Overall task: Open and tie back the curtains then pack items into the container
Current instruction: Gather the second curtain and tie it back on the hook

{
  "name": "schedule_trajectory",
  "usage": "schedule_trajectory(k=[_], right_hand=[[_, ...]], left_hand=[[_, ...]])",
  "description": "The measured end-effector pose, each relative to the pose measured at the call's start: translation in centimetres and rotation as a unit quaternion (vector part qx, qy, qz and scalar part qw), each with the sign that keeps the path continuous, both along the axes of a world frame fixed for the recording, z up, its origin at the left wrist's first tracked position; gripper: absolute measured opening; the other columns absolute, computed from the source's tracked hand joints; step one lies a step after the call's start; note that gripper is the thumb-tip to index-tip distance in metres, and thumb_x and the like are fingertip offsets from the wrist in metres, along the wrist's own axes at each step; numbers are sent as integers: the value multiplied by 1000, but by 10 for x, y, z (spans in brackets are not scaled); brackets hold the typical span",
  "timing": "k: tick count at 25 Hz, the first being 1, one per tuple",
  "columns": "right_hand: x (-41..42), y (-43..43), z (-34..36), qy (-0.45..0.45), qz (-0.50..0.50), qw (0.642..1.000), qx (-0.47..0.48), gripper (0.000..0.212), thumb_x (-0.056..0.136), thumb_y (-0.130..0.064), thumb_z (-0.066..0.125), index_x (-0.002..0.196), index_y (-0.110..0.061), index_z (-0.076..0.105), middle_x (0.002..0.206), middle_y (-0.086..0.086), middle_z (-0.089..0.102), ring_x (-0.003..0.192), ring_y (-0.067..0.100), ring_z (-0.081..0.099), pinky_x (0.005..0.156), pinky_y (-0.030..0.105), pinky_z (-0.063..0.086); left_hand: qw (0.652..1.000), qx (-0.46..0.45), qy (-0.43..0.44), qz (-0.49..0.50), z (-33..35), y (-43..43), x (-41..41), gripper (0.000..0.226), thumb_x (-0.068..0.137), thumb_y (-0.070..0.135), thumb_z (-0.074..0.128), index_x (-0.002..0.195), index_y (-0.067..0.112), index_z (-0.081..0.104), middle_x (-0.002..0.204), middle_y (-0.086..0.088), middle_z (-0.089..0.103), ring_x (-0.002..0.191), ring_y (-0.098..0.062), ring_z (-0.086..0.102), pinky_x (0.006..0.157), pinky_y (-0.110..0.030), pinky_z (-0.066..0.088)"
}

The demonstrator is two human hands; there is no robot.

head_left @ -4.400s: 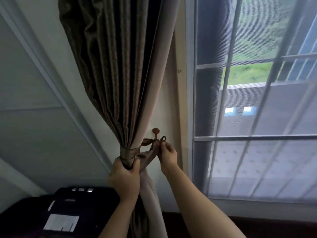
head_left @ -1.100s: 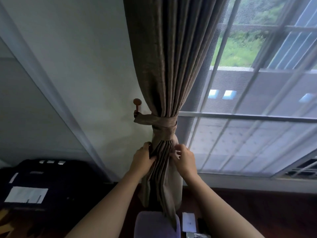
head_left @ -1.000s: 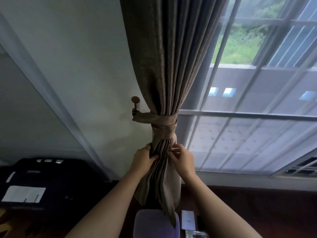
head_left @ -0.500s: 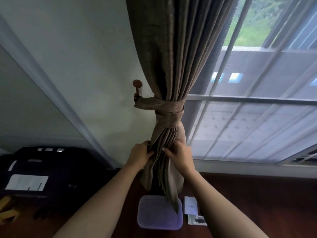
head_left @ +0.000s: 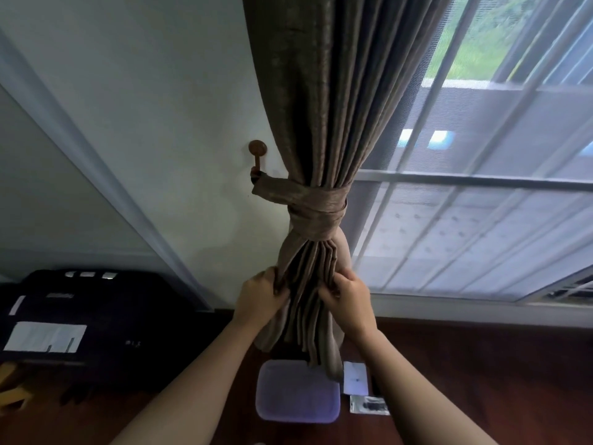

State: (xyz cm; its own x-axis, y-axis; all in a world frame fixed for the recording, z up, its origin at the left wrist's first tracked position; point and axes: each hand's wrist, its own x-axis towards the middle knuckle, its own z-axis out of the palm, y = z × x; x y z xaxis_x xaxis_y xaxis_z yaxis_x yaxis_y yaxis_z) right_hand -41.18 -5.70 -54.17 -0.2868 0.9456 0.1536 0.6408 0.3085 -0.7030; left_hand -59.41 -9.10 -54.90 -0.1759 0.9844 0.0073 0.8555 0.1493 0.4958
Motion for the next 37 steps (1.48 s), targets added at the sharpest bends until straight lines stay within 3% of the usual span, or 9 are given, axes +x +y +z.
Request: schedule_trajectory(k=[5,9,12,17,23,27,30,33,37], right_hand=[[-3,-3,-3,-4,-33,999,20,12,81,-15,66,76,-7,59,77,10,63,65,32,58,56,31,38],[5,6,-4,-20,-36,999,26,6,80,-9,65,82,-4,65,84,15,65,68,39,60,59,37,44],[6,5,2,-13,23,1000,-2,5,77,-13,63,79,-9,62,77,7,62,67,26,59,59,30,40],[17,5,7,167,-77,982,-28,26,89,0,51,111,-12,59,103,-2,61,89,7,63,75,19,51],[13,27,11,191,-26,977,-89,32,86,0,60,116,-11,58,108,10,64,85,-9,63,73,7,49],[6,17,0,232,-38,966,-111,43,78,-19,74,115,-16,53,107,10,63,97,12,65,81,31,57],[-7,5,-2,249,-62,960,-116,54,74,-28,76,120,-22,48,113,1,59,105,8,60,88,32,53],[-11,0,-1,226,-86,965,-103,56,72,-40,72,119,-25,47,115,-5,53,109,8,56,93,35,50],[-8,3,2,192,-70,975,-93,46,80,-25,68,121,-15,51,116,-2,52,108,16,56,94,39,49]], left_hand=[[996,-26,84,-34,3,9,11,27,89,18,58,110,0,59,92,-20,70,83,-36,68,71,-37,51],[986,-50,152,-39,0,13,-2,30,56,2,84,79,4,66,55,-12,66,45,-27,65,39,-28,47],[994,-62,79,-52,5,13,5,31,83,5,62,113,0,59,94,-23,69,84,-35,68,69,-35,52],[982,65,-176,-11,32,0,19,83,78,37,58,148,14,22,139,-10,50,124,-23,52,103,-31,42],[972,76,-205,82,67,27,63,116,57,73,63,147,15,18,134,-8,55,119,-26,56,95,-38,49],[972,62,-146,176,76,34,78,105,59,71,68,137,9,34,120,-13,62,107,-32,61,83,-37,50],[976,40,-99,190,83,41,80,84,70,57,69,130,5,41,114,-17,63,105,-36,61,82,-38,48],[991,4,-52,122,89,43,63,56,84,31,62,128,2,44,108,-23,65,103,-42,60,82,-39,47],[999,-32,-40,13,98,47,30,35,90,29,58,114,3,58,99,-24,67,95,-39,63,68,-30,41]])
